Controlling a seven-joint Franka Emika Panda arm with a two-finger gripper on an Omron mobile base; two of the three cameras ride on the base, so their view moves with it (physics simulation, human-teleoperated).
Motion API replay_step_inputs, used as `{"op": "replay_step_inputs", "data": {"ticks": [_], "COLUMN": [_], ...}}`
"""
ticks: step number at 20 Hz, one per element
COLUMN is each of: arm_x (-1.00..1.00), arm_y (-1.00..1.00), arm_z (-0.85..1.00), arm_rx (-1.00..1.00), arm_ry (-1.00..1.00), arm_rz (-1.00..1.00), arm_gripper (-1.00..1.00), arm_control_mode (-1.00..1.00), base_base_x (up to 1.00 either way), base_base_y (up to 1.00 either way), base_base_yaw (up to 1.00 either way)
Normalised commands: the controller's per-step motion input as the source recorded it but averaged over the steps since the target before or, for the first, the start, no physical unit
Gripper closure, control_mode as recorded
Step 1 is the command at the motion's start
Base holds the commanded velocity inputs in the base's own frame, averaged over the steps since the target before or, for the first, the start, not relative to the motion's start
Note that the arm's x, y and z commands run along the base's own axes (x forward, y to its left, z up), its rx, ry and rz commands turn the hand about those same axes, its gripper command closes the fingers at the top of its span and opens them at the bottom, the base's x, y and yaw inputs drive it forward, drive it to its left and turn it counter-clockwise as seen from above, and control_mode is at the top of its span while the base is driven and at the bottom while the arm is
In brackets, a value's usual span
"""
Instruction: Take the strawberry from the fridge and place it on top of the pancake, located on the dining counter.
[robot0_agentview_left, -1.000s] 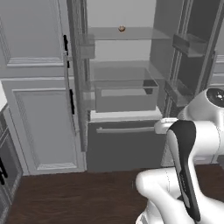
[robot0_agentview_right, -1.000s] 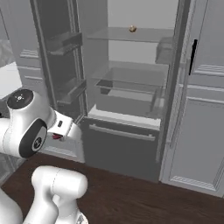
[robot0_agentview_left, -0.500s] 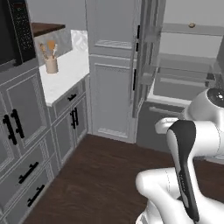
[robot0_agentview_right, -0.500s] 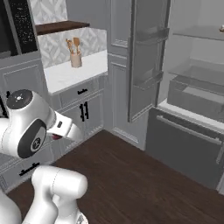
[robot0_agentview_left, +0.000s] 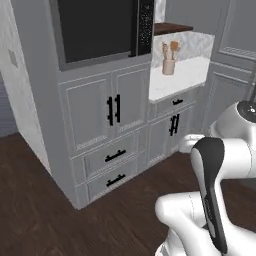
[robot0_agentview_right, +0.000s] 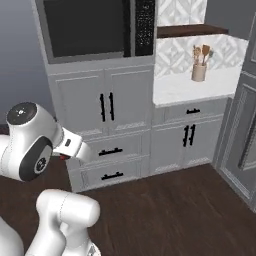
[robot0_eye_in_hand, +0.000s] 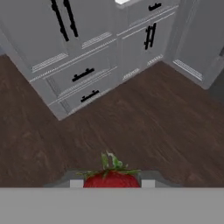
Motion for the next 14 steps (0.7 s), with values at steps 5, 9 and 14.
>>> {"op": "replay_step_inputs", "data": {"ticks": [5, 9, 14], "arm_x": [0.00, 0.00, 0.00], "arm_y": [0.00, 0.00, 0.00], "arm_z": [0.00, 0.00, 0.00], "arm_rx": [0.00, 0.00, 0.00], "arm_ry": [0.00, 0.00, 0.00], "arm_rz": [0.00, 0.00, 0.00], "arm_gripper": [1.00, 1.00, 1.00], "arm_control_mode": [1.00, 1.00, 1.00], "base_base_x": [0.00, 0.00, 0.00], "base_base_y": [0.13, 0.45, 0.66], "base_base_yaw": [0.84, 0.85, 0.73]}}
